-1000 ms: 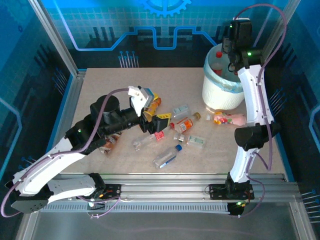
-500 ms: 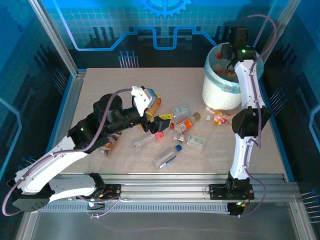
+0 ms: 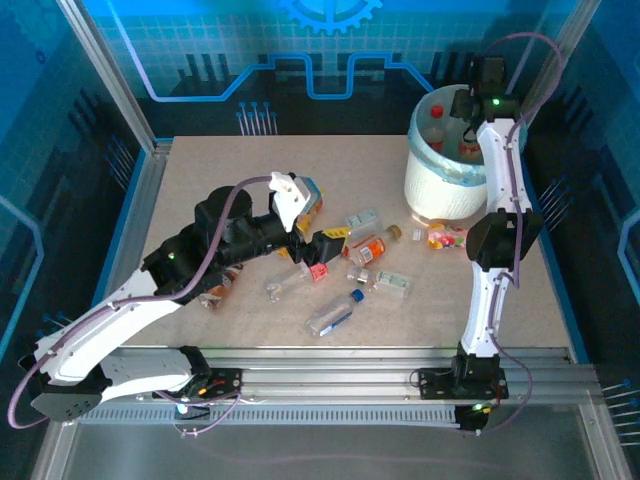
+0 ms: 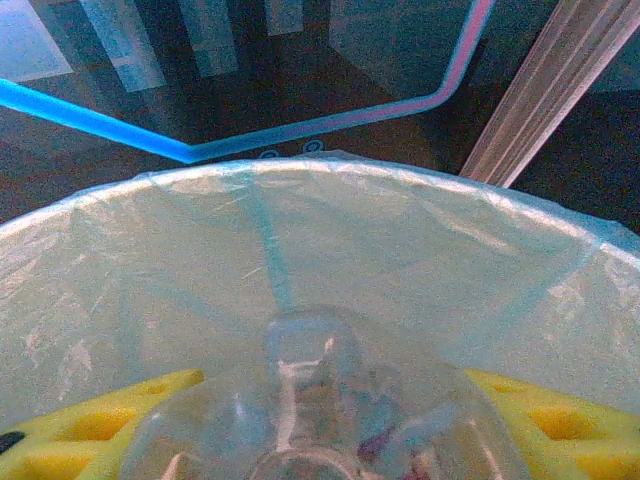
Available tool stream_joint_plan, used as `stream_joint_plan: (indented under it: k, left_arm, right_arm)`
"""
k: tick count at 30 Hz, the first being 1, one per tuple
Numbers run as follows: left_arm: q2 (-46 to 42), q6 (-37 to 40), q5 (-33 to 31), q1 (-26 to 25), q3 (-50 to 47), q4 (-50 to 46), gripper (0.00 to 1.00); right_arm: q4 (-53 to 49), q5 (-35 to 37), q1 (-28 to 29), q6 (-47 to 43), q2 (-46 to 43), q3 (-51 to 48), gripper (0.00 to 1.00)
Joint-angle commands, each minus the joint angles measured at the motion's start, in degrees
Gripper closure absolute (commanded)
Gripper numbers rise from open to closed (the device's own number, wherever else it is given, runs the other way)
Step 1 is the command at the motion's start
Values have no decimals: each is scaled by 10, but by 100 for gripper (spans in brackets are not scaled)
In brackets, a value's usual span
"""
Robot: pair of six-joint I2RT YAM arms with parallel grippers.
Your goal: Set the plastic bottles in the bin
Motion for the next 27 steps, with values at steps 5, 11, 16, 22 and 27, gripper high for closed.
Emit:
stream_joint_plan:
  k: [5,11,16,22,27]
  left_arm:
    - [-11,4,-6,-2,-18,31,11]
    - [-13,4,-8,-2,-27,35,11]
    - [-5,-3,-5,-1,-29,39,10]
    - [-1,-10,-4,-2,-29,37,10]
    - [-7,-12,-20,-2,-22,36,10]
  right_arm:
    - [-35,13,3,0,16,59,40]
    - [-58,-2,-15,5,37,28,36]
    - [-49,-29,-17,17,37,-16,32]
    - [-52,-56,-18,22,62,-1,25]
    - [-70,-84,-17,37,25,47,15]
